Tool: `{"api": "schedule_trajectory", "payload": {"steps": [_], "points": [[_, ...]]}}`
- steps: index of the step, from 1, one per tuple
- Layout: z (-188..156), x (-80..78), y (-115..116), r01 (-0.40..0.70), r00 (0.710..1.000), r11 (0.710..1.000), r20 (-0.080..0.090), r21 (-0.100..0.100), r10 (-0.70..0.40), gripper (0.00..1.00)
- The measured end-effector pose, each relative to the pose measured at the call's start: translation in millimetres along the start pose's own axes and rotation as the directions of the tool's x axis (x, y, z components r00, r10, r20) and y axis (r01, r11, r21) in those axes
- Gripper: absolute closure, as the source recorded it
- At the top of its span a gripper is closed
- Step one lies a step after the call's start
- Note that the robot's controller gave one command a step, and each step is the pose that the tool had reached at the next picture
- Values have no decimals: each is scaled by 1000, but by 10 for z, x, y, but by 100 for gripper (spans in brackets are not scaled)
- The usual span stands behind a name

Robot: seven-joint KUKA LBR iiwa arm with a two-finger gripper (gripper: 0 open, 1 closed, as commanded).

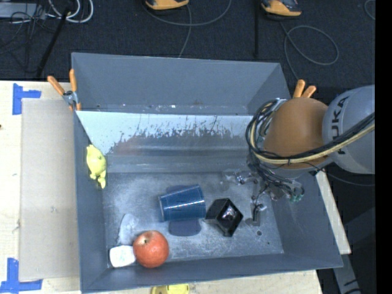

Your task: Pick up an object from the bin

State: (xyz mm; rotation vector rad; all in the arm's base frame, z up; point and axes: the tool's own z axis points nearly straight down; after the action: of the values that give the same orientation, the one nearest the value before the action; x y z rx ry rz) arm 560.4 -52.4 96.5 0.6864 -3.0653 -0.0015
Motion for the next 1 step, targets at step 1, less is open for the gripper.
{"api": "schedule_trajectory", "payload": {"steps": [1], "points": [[-67,188,220,-266,964,964,0,0,266,0]]}}
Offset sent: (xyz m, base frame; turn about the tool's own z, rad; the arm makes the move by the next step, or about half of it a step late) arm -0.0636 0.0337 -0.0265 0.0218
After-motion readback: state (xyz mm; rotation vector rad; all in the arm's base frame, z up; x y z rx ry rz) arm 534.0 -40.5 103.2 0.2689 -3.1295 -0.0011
